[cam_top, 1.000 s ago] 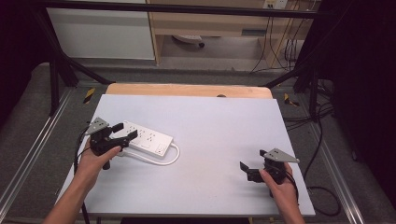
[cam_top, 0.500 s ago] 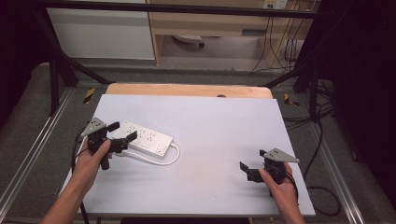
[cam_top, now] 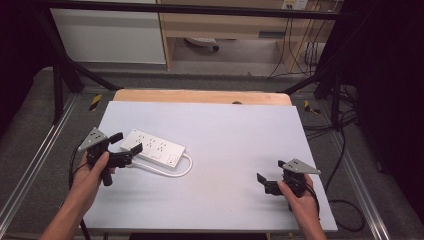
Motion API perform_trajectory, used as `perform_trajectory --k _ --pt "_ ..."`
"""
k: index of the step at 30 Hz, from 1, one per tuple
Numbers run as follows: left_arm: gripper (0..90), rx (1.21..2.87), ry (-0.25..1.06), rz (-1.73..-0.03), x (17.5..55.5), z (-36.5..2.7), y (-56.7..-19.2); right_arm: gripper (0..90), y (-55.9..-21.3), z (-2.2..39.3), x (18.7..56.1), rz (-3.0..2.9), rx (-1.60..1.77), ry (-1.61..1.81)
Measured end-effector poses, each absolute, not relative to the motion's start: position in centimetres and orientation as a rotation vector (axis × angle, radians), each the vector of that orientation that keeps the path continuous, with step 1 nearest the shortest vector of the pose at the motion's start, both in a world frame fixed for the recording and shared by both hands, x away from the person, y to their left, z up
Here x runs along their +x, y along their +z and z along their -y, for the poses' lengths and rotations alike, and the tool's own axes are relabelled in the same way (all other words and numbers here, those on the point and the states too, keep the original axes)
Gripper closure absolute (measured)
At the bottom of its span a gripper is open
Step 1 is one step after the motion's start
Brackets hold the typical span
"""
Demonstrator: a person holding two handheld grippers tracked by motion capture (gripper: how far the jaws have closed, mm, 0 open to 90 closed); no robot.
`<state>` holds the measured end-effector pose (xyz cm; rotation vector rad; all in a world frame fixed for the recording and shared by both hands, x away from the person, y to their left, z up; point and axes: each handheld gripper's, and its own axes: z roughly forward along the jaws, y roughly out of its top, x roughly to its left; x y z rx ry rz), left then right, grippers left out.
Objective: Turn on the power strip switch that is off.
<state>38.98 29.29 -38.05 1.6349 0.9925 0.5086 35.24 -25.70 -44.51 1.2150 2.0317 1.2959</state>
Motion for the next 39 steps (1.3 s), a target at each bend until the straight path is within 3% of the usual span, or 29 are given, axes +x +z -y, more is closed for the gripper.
perform_trajectory --k 39 --pt "5.9 1.603 0.517 -0.979 33.0 -32.4 -38.0 2.2 -44.5 25.6 35.2 -2.039 1.208 1.289"
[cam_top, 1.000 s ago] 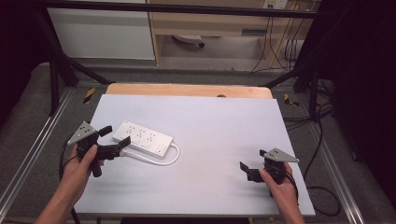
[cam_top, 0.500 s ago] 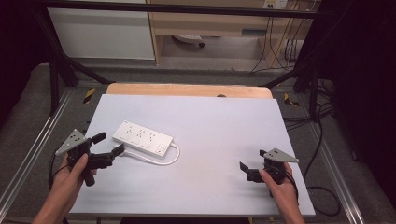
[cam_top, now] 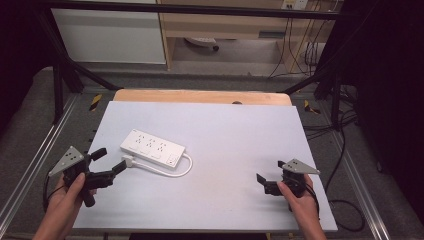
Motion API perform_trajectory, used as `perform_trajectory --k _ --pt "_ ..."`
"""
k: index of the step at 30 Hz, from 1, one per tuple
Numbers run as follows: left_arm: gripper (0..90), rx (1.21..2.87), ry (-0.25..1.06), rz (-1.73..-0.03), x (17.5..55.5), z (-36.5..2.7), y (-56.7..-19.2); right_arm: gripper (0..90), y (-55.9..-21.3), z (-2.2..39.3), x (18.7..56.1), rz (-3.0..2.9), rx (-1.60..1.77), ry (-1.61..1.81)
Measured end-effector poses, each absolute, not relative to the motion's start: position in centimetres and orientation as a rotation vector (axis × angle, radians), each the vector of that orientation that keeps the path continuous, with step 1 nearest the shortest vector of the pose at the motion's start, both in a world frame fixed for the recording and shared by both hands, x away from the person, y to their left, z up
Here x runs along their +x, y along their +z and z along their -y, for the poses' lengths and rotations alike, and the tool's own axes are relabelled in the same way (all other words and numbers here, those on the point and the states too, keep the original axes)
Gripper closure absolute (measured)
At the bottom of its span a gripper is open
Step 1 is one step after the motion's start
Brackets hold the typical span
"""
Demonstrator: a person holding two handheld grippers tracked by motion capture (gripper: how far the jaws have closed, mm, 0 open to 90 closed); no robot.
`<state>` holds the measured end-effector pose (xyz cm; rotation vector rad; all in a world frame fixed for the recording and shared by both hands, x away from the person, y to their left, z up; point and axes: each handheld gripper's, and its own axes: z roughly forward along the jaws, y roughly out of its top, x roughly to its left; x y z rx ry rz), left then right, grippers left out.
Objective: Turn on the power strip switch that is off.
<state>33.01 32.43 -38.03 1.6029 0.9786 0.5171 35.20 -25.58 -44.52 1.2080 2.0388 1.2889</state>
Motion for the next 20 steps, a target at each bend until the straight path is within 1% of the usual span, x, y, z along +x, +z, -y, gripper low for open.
perform_trajectory --k 11,17,20 --pt "6.0 1.61 0.516 -1.003 32.1 -33.5 -40.1 2.2 -44.5 25.6 35.2 -2.041 1.206 1.286" --pt "6.5 1.663 0.532 -1.029 32.1 -33.8 -41.9 2.2 -44.7 25.6 35.3 -2.049 1.21 1.274" --pt "6.5 1.685 0.546 -1.044 32.3 -33.9 -42.6 1.9 -45.1 25.4 35.5 -2.072 1.243 1.211"
